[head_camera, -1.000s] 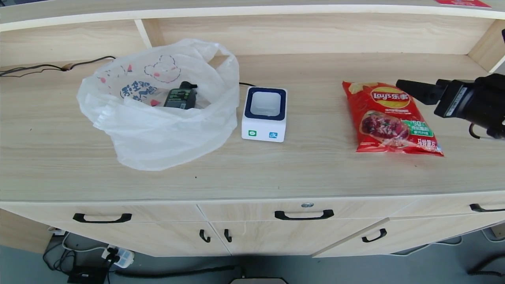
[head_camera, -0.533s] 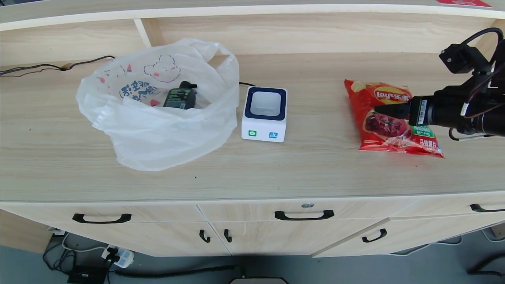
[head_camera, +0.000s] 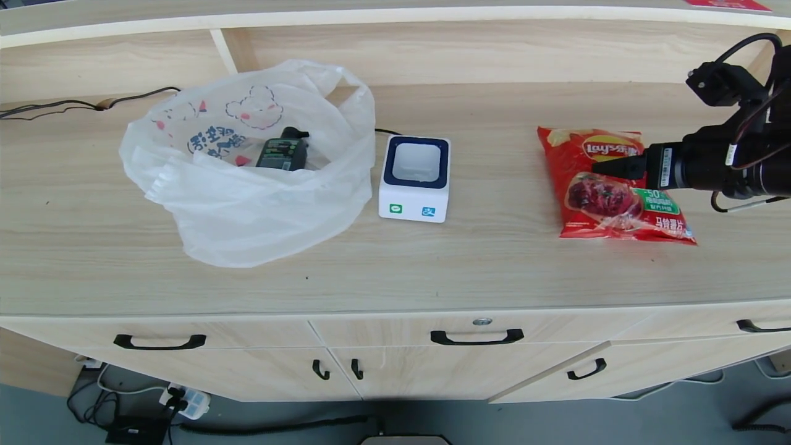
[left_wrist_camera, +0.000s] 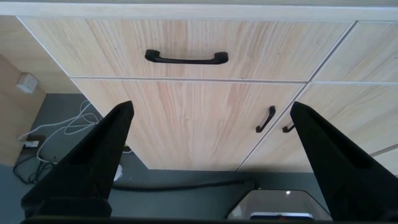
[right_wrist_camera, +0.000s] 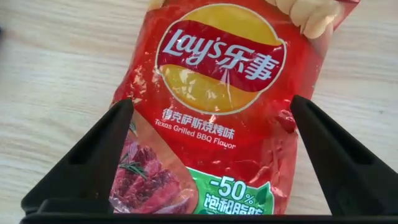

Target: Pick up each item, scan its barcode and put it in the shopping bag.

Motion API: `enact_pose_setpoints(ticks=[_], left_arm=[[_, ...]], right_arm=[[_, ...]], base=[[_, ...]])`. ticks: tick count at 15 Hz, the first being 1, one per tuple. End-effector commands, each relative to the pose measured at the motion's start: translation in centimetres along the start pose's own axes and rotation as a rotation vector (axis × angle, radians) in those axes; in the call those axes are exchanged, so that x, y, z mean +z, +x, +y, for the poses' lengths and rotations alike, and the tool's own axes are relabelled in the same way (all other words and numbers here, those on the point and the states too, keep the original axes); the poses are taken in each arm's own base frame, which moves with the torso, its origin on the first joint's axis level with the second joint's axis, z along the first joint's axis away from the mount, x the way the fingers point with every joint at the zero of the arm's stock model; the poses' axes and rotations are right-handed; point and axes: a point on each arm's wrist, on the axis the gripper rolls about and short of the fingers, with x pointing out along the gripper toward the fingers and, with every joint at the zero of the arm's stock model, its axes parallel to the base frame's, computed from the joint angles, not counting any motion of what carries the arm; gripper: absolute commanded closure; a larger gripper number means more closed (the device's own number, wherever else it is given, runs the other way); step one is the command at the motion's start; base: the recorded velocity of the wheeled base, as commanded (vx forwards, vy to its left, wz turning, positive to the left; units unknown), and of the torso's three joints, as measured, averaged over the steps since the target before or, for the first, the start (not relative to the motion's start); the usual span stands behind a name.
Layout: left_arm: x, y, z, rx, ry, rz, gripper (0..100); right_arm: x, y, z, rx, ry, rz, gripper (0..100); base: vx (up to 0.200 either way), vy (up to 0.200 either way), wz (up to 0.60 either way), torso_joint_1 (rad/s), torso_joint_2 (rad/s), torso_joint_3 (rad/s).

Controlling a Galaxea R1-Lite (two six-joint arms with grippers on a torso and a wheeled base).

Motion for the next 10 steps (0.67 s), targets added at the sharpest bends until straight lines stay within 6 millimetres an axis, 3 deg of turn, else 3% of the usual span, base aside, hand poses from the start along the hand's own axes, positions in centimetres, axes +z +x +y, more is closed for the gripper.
enact_pose_setpoints(ticks=[1,5,10], left_arm=[[0.0,0.0,0.0,0.0,0.001,0.001,0],[0.0,0.0,0.0,0.0,0.003,0.001,0],[0.0,0.0,0.0,0.001,0.003,-0.001,0]], right_arm=[[-0.5,0.0,0.2,-0.006,-0.008,0.02,0],[-1.2,0.8,1.2,-0.003,-0.008,0.044,0],[-0.6,1.4,2.6,0.033,-0.026,0.029,0]], base=[[0.0,0.0,0.0,0.0,0.0,0.0],[0.0,0.0,0.0,0.0,0.0,0.0],[0.0,0.0,0.0,0.0,0.0,0.0]])
